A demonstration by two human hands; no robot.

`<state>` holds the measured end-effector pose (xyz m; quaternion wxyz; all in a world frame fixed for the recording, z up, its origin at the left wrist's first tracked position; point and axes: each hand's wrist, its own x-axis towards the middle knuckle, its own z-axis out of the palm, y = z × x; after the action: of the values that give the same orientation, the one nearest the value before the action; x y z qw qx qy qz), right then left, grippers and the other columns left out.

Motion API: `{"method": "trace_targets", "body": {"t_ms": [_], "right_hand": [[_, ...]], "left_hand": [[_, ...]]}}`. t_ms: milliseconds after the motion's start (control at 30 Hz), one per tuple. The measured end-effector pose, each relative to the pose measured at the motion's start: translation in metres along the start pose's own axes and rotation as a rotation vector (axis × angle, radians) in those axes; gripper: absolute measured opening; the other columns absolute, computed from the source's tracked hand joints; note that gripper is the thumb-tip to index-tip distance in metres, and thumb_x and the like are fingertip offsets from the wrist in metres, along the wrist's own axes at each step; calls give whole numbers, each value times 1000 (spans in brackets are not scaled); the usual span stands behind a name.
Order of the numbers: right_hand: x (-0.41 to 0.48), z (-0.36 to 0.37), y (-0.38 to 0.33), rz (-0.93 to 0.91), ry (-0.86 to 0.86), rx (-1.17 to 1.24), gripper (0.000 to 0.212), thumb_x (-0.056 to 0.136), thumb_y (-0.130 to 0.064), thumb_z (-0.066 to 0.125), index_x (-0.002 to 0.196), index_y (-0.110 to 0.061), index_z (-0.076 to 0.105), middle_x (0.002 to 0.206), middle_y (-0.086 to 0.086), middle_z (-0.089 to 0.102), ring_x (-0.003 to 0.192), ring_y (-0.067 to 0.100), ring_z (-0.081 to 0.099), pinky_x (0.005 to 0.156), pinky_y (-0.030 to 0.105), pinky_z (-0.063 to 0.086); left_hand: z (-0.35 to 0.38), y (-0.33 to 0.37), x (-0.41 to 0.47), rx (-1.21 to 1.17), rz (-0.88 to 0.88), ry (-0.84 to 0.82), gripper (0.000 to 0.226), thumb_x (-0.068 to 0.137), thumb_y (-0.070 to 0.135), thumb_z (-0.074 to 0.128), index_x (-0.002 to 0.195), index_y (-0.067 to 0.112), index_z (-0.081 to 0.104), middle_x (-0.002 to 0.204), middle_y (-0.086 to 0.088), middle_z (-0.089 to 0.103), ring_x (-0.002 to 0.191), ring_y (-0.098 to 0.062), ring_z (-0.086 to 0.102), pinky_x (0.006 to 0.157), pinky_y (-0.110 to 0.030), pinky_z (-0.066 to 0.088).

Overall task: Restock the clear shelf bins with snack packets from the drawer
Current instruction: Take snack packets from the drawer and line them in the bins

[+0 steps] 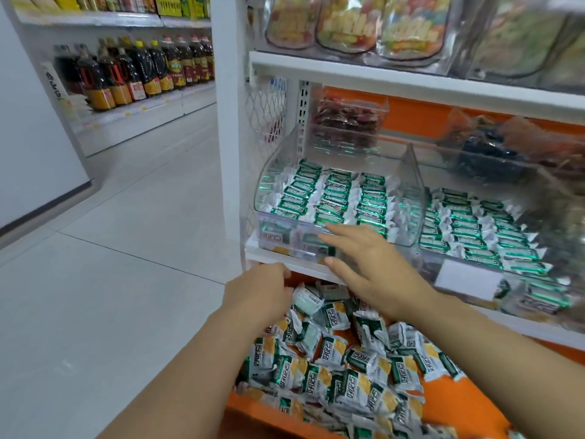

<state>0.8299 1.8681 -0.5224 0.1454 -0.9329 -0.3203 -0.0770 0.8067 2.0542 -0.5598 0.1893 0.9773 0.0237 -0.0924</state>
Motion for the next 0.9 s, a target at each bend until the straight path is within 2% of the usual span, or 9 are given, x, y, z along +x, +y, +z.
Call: {"method": "trace_targets", "body": {"t_ms": [100, 167, 267, 367, 533, 633, 700, 800, 900], "right_hand": [[-47, 5, 15, 13, -10, -18, 49, 94, -47, 38, 138, -28, 49, 144, -14, 43, 137, 6, 30, 113, 17, 2], [-73, 6, 27, 76, -39, 21, 43, 96, -44, 44, 135, -26, 53, 139, -11, 50, 131, 6, 37, 109, 12, 14], [-114, 16, 52, 238, -130, 93, 37, 99, -38, 45, 135, -28, 51, 134, -11, 53, 124, 8, 44, 100, 17, 34], [-151, 37, 86, 415, -234, 138, 35, 100, -35, 45, 134, -28, 51, 135, -11, 53, 122, 7, 48, 101, 19, 37], [-201, 78, 138, 659, -417, 292, 31, 100, -30, 46, 126, -20, 60, 130, -3, 58, 109, 11, 56, 86, 18, 42], [-215, 97, 158, 745, -623, 404, 40, 101, -31, 44, 138, -16, 46, 140, 5, 48, 118, 21, 53, 82, 21, 36], [-216, 104, 168, 750, -762, 418, 45, 101, -32, 45, 143, -16, 39, 146, 8, 40, 121, 24, 50, 85, 24, 38], [-215, 113, 176, 750, -939, 435, 54, 99, -34, 50, 147, -16, 31, 153, 5, 31, 133, 24, 39, 103, 34, 37], [-216, 124, 179, 724, -1088, 398, 62, 98, -34, 52, 151, -18, 24, 156, 2, 25, 140, 24, 31, 111, 38, 31]], "left_hand": [[24, 27, -5, 12, 78, 9, 35, 96, 33, 47, 130, 31, 48, 125, 6, 58, 111, -18, 56, 85, -34, 47], [41, 45, -6, 13, 129, 14, 35, 96, 32, 47, 131, 31, 47, 127, 6, 56, 112, -18, 55, 88, -36, 49], [71, 66, -4, -9, 146, -13, 33, 97, 31, 47, 131, 31, 48, 128, 5, 56, 108, -19, 59, 86, -36, 51], [107, 82, -2, 1, 147, -63, 33, 97, 31, 45, 129, 32, 49, 126, 3, 57, 103, -19, 60, 82, -37, 53], [152, 94, 9, 114, 244, -245, 36, 97, 31, 45, 133, 32, 48, 135, 4, 46, 119, -17, 50, 95, -38, 47], [169, 94, 25, 156, 276, -379, 38, 97, 31, 46, 135, 29, 46, 137, 2, 47, 119, -18, 50, 96, -36, 45], [180, 94, 35, 160, 274, -493, 40, 96, 31, 49, 136, 26, 46, 135, -1, 51, 117, -20, 53, 96, -34, 45], [199, 94, 44, 218, 272, -643, 41, 97, 31, 51, 137, 25, 45, 140, -6, 46, 118, -23, 52, 97, -34, 44], [211, 96, 47, 243, 283, -742, 39, 98, 29, 50, 137, 25, 46, 138, -7, 45, 116, -23, 52, 87, -27, 43]]}}
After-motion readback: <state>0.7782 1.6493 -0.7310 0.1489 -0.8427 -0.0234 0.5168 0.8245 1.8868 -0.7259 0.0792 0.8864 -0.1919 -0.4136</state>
